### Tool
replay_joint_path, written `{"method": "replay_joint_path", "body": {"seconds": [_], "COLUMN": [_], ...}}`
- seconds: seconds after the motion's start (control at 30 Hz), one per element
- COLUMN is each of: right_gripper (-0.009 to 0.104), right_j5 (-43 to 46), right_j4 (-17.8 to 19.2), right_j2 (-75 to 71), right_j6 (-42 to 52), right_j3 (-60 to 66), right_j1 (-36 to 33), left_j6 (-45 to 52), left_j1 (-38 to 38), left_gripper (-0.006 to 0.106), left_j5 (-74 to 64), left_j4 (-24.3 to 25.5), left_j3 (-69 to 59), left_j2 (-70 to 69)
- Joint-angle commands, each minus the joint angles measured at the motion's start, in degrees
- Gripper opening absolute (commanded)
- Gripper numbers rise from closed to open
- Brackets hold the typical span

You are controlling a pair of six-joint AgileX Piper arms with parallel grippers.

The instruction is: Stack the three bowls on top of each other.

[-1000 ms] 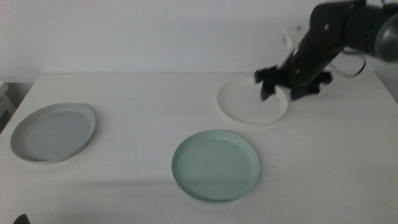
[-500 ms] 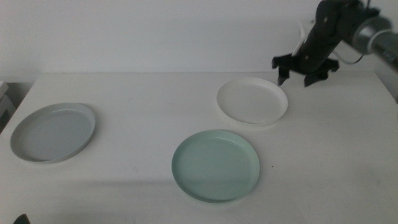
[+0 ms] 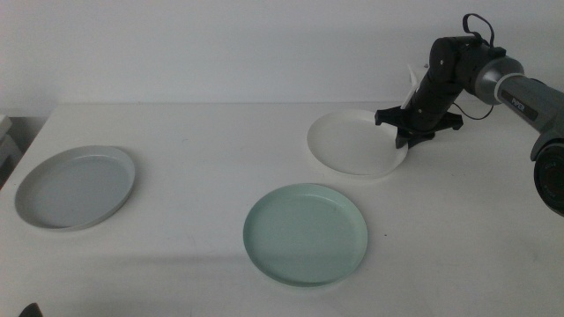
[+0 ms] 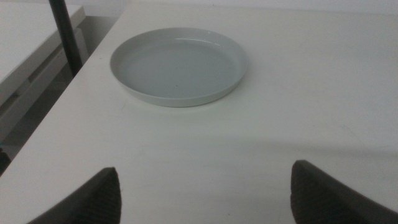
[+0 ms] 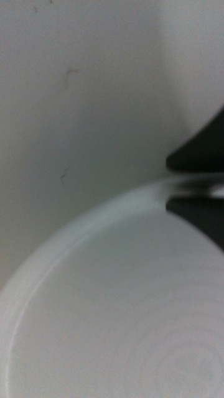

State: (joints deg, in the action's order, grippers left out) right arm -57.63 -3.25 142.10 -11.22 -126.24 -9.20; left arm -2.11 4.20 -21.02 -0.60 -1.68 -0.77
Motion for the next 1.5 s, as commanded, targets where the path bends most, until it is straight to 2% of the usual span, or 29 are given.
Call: {"method": "replay_joint_path", "body": {"seconds": [0.0, 0.07, 0.13, 0.3, 0.4, 0.6, 0.9, 1.33, 1.47], "right_gripper": [0.0, 0.0, 0.0, 0.0, 0.0, 0.0, 0.0, 0.0, 0.006], "right_j5": [1.8, 1.4, 6.1, 19.2, 26.4, 29.5, 33.5, 35.2, 35.2], "right_j4": [0.2, 0.1, -0.6, -6.4, -8.2, -10.4, -12.5, -13.1, -13.1], "right_j2": [-4.7, -7.5, -12.4, -29.8, -38.6, -46.3, -46.0, -41.0, -40.7], "right_j6": [1.7, 1.7, 1.4, 3.6, 4.9, 4.4, 4.1, 4.2, 4.2], "right_j3": [-1.9, -0.7, 5.2, 29.9, 42.2, 56.5, 61.4, 61.5, 61.5], "right_j1": [0.3, 0.0, -0.6, -3.5, -6.4, -11.4, -16.8, -16.9, -16.9], "left_j6": [-0.7, -0.7, -0.7, -0.7, -0.7, -0.7, -0.7, -0.7, -0.7], "left_j1": [-0.1, -0.1, -0.1, -0.1, -0.1, -0.1, -0.1, -0.1, -0.1], "left_gripper": [0.09, 0.09, 0.09, 0.09, 0.09, 0.09, 0.09, 0.09, 0.09], "left_j5": [4.2, 4.2, 4.2, 4.2, 4.2, 4.2, 4.2, 4.2, 4.2], "left_j4": [-0.2, -0.2, -0.2, -0.2, -0.2, -0.2, -0.2, -0.2, -0.2], "left_j3": [-0.4, -0.4, -0.4, -0.4, -0.4, -0.4, -0.4, -0.4, -0.4], "left_j2": [-0.8, -0.8, -0.8, -0.8, -0.8, -0.8, -0.8, -0.8, -0.8]}}
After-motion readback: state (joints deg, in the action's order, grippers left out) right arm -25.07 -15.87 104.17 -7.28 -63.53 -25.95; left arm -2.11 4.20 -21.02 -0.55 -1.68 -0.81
